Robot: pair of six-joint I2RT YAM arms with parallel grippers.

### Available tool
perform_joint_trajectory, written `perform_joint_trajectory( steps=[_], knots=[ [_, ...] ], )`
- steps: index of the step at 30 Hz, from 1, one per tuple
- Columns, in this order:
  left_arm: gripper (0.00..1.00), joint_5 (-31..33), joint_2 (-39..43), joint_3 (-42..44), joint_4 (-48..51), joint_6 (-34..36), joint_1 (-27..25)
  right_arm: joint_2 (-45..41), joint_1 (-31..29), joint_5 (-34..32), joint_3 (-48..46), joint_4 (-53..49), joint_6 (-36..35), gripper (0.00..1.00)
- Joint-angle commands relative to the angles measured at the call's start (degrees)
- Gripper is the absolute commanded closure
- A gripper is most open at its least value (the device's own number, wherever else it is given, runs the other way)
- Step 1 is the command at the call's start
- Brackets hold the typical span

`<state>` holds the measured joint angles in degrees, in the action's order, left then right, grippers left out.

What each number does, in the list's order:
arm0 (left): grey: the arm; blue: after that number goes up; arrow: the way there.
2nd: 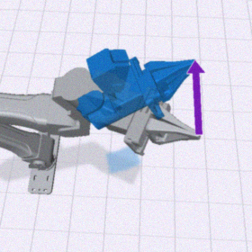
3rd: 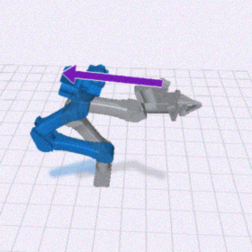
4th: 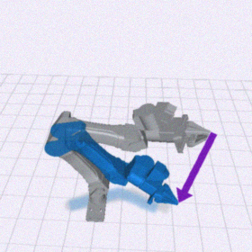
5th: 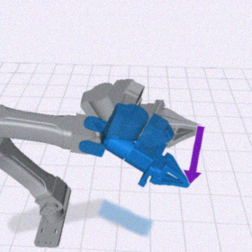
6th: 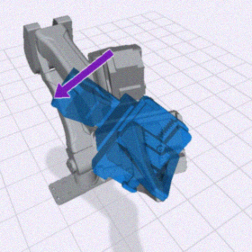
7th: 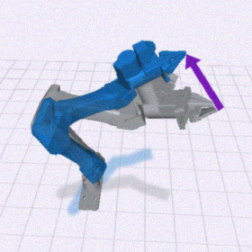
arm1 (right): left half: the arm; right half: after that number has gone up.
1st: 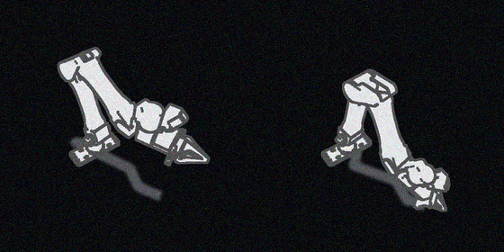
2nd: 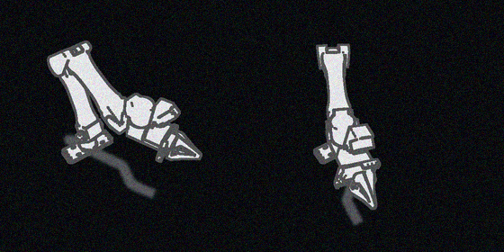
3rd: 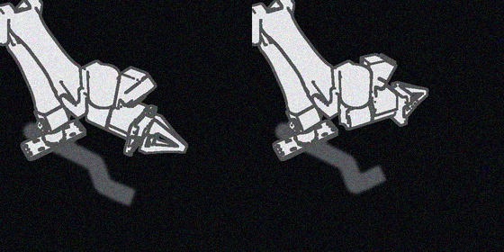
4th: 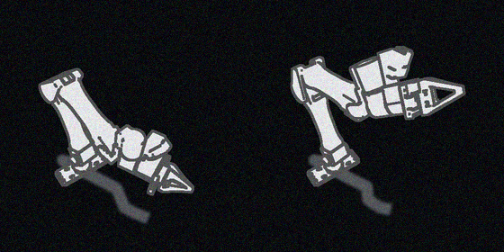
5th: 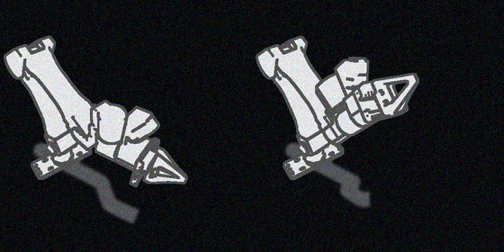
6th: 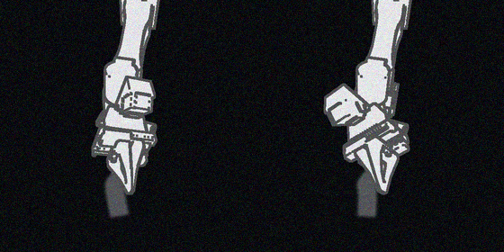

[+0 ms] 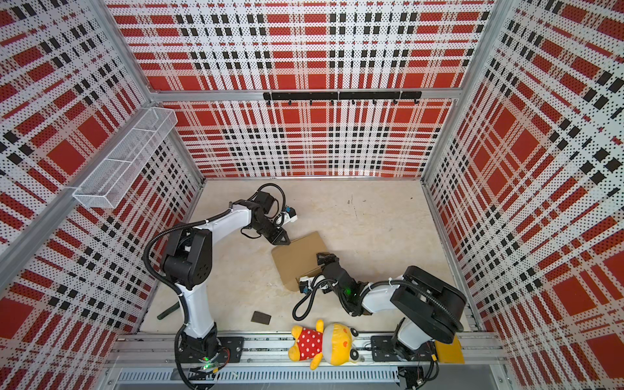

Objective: Fold the paper box

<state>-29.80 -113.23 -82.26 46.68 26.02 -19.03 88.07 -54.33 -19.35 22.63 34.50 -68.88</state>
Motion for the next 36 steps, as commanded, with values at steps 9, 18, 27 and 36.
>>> perform_joint_trajectory(
  steps=[9,18,27,36],
  knots=[
    [0.93,0.84,-2.95,-1.53,1.58,-0.55,0.97,-0.38,-0.61,2.90,1.75,-1.19,-1.41,0.09],
    [0.94,0.54,-4.78,-3.24,3.70,0.68,0.93,5.00,0.18,-0.32,2.01,8.62,-5.90,0.08],
    [0.95,0.14,-6.39,-4.67,4.83,1.31,1.25,8.34,2.55,2.41,4.08,10.81,-7.80,0.08],
    [0.95,-0.30,-6.92,-5.19,5.22,1.36,1.22,11.76,3.34,4.14,5.95,14.72,-9.26,0.10]
  ],
)
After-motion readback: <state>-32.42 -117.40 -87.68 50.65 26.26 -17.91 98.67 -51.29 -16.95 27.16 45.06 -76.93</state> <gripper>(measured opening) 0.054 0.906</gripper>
